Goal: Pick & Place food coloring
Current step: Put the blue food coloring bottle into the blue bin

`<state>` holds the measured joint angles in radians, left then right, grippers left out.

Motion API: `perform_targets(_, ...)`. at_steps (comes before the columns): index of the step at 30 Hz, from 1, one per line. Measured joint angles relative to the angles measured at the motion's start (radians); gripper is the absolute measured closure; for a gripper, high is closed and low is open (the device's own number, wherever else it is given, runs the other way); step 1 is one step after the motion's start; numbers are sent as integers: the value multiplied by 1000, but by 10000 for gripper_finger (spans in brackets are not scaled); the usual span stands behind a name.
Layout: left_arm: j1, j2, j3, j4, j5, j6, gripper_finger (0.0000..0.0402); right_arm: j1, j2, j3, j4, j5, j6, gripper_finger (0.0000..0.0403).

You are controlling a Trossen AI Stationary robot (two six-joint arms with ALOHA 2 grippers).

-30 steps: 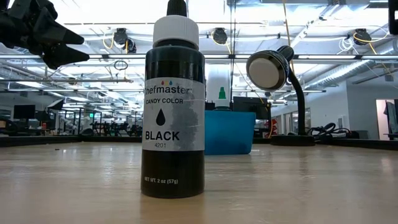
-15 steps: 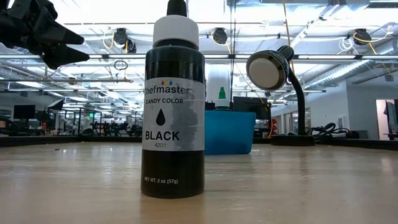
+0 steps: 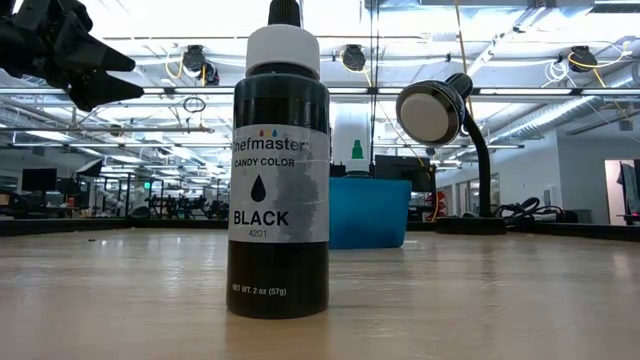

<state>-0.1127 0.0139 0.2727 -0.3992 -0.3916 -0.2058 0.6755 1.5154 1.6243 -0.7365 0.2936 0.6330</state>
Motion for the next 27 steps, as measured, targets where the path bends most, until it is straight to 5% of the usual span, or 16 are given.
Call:
perform_targets(8, 0, 0, 0, 0, 0, 0, 78, -74, 7, 4, -484, 83, 129, 260)
perform_targets(12, 0, 0, 0, 0, 0, 0, 77, -90, 70, 3, -659, -110, 343, 260)
perform_targets(19, 0, 0, 0, 0, 0, 0, 78, -78, 268, 1, -649, -533, 468, 260)
perform_targets(23, 0, 0, 0, 0, 0, 0, 78, -78, 329, 1, -596, -631, 419, 260)
perform_targets(27, 0, 0, 0, 0, 0, 0, 78, -87, 314, 1, -643, -586, 416, 260)
